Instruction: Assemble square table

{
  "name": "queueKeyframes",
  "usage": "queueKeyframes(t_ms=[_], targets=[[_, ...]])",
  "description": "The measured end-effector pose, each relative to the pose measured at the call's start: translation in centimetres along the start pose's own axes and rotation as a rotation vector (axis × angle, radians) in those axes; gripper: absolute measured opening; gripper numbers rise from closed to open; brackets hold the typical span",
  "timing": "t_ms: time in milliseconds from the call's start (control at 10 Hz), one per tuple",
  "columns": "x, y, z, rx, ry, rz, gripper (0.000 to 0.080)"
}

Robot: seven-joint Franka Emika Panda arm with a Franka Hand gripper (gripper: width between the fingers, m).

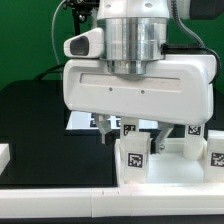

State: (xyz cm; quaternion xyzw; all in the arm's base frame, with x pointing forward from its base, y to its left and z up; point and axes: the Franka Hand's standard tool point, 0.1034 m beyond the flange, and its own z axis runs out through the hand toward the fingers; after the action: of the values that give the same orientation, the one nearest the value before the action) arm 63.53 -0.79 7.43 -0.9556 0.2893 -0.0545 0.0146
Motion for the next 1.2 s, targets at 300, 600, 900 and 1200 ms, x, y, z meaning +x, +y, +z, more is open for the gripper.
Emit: queueKeyframes(t_ms=[300,600,900,1200], targets=[[-0.02,-0.02,0.03,0.001,-0.001,0.173,0.0284],[-0.17,-0.08,0.04,-0.012,-0.006,0.481,0.0284],[0.15,-0.19,-0.28,-0.043,-0.066,0.888,0.0284],[-0.08,-0.32,0.13,-0.044,-0.079,1.272,0.0284]])
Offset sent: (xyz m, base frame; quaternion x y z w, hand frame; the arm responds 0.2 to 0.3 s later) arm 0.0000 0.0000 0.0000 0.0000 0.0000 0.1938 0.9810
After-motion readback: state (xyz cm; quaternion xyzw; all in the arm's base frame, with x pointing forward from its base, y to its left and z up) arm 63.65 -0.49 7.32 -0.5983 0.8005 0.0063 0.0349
